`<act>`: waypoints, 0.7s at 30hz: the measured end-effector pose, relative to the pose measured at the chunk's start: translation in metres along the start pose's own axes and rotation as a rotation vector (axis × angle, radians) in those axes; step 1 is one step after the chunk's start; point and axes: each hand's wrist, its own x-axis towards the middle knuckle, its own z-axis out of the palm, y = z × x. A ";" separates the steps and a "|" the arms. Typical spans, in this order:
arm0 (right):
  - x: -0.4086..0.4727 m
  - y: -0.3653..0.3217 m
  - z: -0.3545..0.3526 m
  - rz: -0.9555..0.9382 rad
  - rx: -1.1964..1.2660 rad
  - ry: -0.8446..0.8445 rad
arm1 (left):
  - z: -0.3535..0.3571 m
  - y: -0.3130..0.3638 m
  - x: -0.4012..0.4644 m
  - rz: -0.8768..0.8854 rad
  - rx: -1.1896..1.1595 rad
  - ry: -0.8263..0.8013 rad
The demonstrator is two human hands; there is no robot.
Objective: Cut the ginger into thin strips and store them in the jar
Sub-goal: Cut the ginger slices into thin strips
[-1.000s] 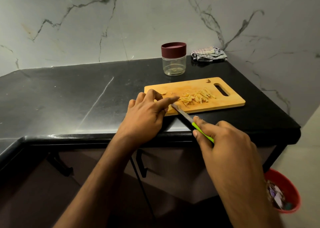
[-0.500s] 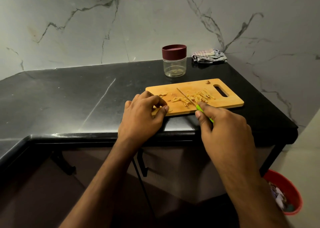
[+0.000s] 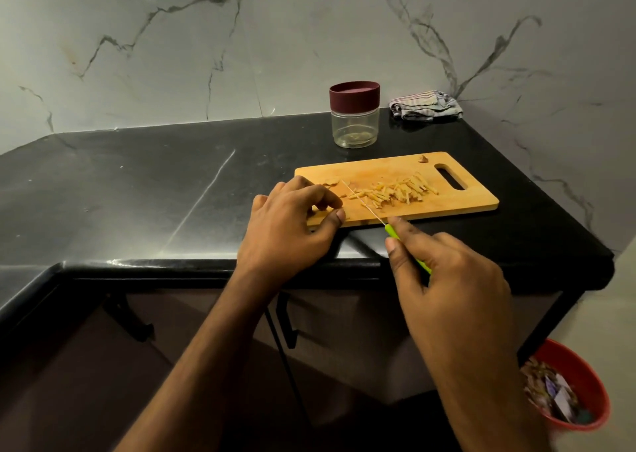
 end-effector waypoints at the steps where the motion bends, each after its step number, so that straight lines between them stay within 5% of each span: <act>1: -0.002 0.000 0.000 0.003 -0.008 -0.017 | 0.000 0.000 0.000 -0.005 -0.002 0.003; 21: -0.017 -0.014 -0.003 0.007 -0.051 -0.087 | 0.001 0.001 0.003 0.002 0.032 -0.056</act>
